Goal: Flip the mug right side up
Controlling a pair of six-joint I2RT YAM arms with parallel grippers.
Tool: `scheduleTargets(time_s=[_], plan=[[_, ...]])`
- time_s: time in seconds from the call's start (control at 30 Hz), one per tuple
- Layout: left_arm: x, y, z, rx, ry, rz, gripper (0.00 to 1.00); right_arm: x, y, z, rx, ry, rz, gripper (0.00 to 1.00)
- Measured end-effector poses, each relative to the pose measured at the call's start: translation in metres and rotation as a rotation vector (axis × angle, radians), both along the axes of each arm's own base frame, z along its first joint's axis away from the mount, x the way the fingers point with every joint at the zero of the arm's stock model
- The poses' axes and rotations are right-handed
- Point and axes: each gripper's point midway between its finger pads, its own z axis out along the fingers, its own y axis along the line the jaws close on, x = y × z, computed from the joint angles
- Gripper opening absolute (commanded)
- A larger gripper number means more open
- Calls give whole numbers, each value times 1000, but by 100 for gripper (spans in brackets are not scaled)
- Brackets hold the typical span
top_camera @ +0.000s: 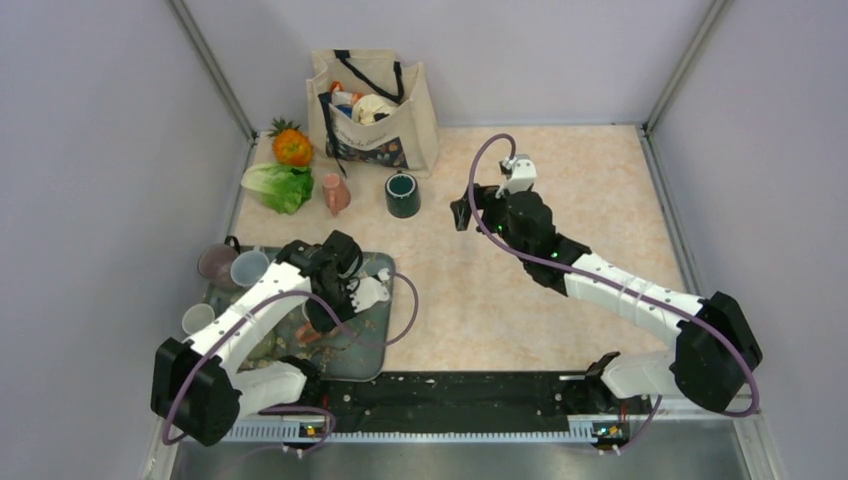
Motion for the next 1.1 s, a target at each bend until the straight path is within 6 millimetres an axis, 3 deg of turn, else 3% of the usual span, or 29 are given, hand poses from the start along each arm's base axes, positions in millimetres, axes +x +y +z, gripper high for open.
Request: scheduleTargets(time_s=[0.07,0.17,0.27,0.4,0.57,0.77,0.87,1.0,1.1], plan=[[-2,0,-5,2,15,-4,1,0,-1,-1,-6,0,-1,95],[-2,0,-6,-1,13,-19,33,-1,-3,-1,-9,-4,-9,95],[-4,-1,-8,-15,17,-40,50,0,-7,4,-11,-17,-22,96],[-5,-3,-4,-29,17,-56,57,0,-10,8,-14,-30,-31,96],[17,-16,36,-85,-78,-58,65,0,-11,8,-22,-35,-36,96],[70,-40,106,-197,-277,31,86,0,-11,8,-26,-37,-32,96],[116,-43,130,-225,-342,164,93,0,-10,8,-31,-38,-26,96],[202,-24,128,-222,-395,416,99,-1,-9,6,-37,-38,-10,96],[260,6,109,-181,-419,606,90,-3,-9,1,-50,-32,-1,96]])
